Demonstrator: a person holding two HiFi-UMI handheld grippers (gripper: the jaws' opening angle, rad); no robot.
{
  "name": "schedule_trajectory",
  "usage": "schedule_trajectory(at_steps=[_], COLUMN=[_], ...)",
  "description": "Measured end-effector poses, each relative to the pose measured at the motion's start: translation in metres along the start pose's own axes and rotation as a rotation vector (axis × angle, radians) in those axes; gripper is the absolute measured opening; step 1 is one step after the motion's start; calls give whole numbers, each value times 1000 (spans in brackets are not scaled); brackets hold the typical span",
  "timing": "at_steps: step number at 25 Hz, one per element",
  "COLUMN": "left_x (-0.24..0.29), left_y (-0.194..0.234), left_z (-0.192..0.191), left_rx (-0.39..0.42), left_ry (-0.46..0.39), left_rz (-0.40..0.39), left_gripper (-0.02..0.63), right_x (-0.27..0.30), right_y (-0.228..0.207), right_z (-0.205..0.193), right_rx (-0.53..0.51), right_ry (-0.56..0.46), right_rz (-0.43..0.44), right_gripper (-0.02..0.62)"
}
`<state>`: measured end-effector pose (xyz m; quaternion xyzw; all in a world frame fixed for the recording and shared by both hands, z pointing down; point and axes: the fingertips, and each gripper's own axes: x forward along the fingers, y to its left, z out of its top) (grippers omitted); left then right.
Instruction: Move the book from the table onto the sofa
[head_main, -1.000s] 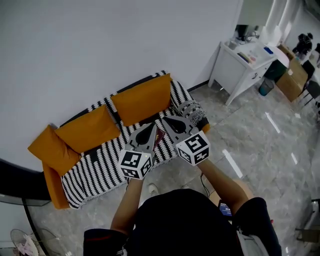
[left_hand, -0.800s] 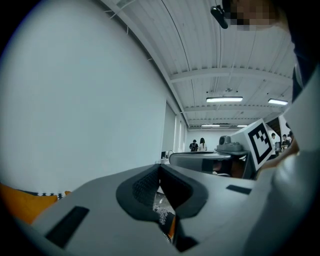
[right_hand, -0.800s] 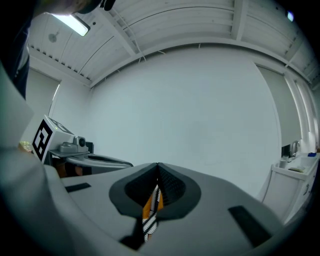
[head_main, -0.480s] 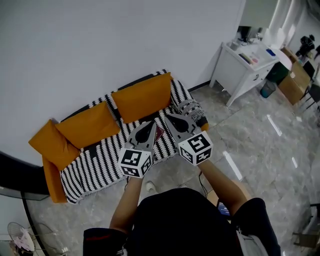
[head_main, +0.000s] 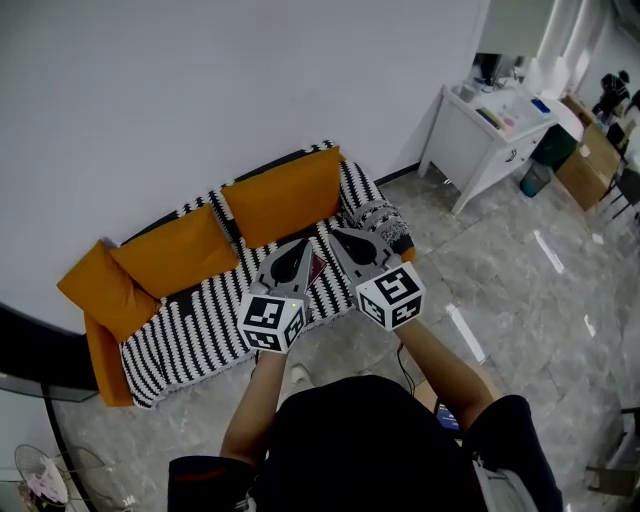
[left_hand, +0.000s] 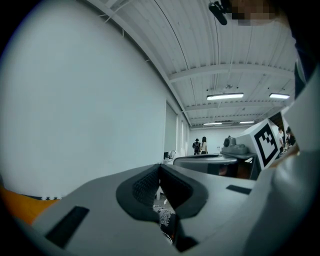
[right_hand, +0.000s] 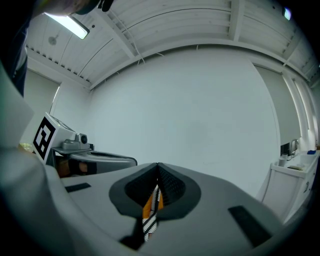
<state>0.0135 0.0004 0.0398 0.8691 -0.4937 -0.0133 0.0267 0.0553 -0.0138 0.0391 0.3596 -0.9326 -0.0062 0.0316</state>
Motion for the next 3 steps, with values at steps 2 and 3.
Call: schedule_trajectory(at_steps=[2, 3], left_x=[1, 1], left_y=[-2, -3], left_z=[0, -1], left_rx=[3, 4], left_ry=[2, 4], left_rz=[1, 1], left_gripper=[17, 17], right_x=[-1, -2], right_y=[0, 0], right_z=[-1, -1], right_rx=[1, 1], right_ry=[0, 0], right_rz=[1, 1], right_gripper=[17, 17])
